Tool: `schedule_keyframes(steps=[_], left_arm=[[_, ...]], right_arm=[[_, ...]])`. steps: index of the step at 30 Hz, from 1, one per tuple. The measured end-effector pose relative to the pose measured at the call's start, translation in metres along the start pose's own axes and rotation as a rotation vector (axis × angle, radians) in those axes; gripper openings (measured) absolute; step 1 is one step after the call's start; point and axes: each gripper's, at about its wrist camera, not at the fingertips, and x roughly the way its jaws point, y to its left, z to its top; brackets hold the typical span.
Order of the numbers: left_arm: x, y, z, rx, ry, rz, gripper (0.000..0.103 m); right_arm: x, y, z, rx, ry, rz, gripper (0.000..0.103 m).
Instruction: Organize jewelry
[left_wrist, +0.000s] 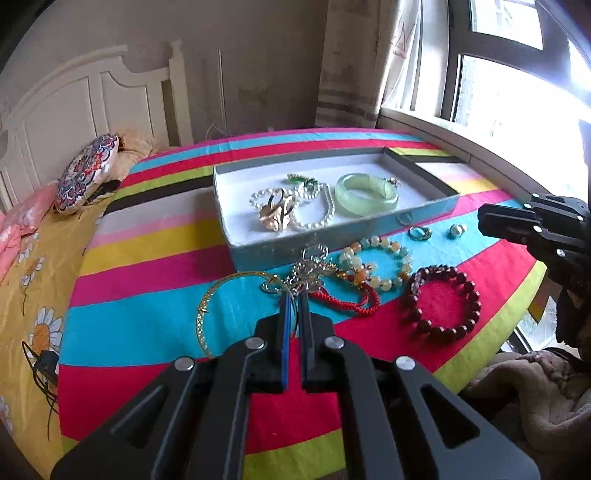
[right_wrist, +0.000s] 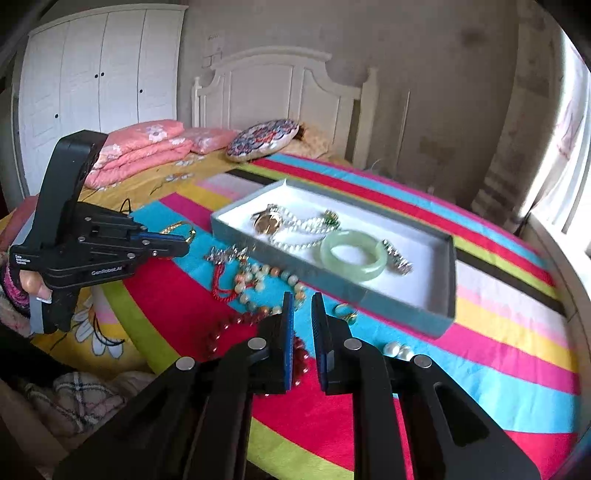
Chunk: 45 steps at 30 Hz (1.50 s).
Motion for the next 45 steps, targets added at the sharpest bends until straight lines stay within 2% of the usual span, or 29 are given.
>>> schedule_keyframes(steps=[4, 6, 8, 11, 13, 14, 16, 27, 30, 34, 37, 40, 43, 45], left_arm=[[-0.005, -0.001, 0.0, 0.003, -0.008, -0.002, 0.003], [-0.006, -0.002, -0.001, 0.001, -0.008, -0.002, 0.003], [-0.005, -0.003, -0.003, -0.002, -0.005, -0.01, 0.003], [-0.003, -0.006, -0.005, 0.002, 0.001, -0.02, 0.003], [-0.002, -0.011, -0.005, 0.009, 0.0, -0.028, 0.003], [-0.002, -0.013, -0.005, 0.013, -0.001, -0.03, 0.003], [-0.004, -0.016, -0.004, 0.026, -0.005, -0.023, 0.003], [-0.022, -0.016, 0.005, 0.038, -0.054, -0.003, 0.003], [-0.024, -0.017, 0.009, 0.045, -0.062, -0.004, 0.003], [-0.025, -0.019, 0.014, 0.058, -0.069, -0.007, 0.003], [-0.023, -0.024, 0.021, 0.08, -0.072, -0.011, 0.003], [-0.02, -0.028, 0.026, 0.09, -0.074, -0.022, 0.003], [-0.017, -0.029, 0.028, 0.087, -0.073, -0.034, 0.004], [-0.015, -0.03, 0.025, 0.087, -0.065, -0.039, 0.004]], right_arm=[[0.012, -0.008, -0.008, 0.038, 0.087, 0.065, 0.016], [0.024, -0.022, -0.017, 0.117, 0.156, 0.107, 0.021], [0.031, -0.031, -0.025, 0.164, 0.181, 0.124, 0.024], [0.044, -0.031, -0.028, 0.147, 0.22, 0.121, 0.024], [0.046, -0.021, -0.029, 0.079, 0.201, 0.093, 0.022], [0.047, -0.018, -0.029, 0.049, 0.198, 0.071, 0.018], [0.042, -0.015, -0.028, 0.038, 0.18, 0.061, 0.015], [-0.006, 0.024, -0.006, -0.258, -0.051, -0.257, 0.015], [-0.009, 0.02, -0.003, -0.25, -0.069, -0.275, 0.015], [-0.019, 0.017, 0.004, -0.276, -0.13, -0.355, 0.012], [-0.028, 0.013, 0.013, -0.271, -0.159, -0.381, 0.012], [-0.026, 0.001, 0.019, -0.25, -0.127, -0.36, 0.012], [-0.009, -0.02, 0.014, -0.155, 0.007, -0.224, 0.013], [0.003, -0.04, 0.002, -0.04, 0.074, -0.131, 0.022]])
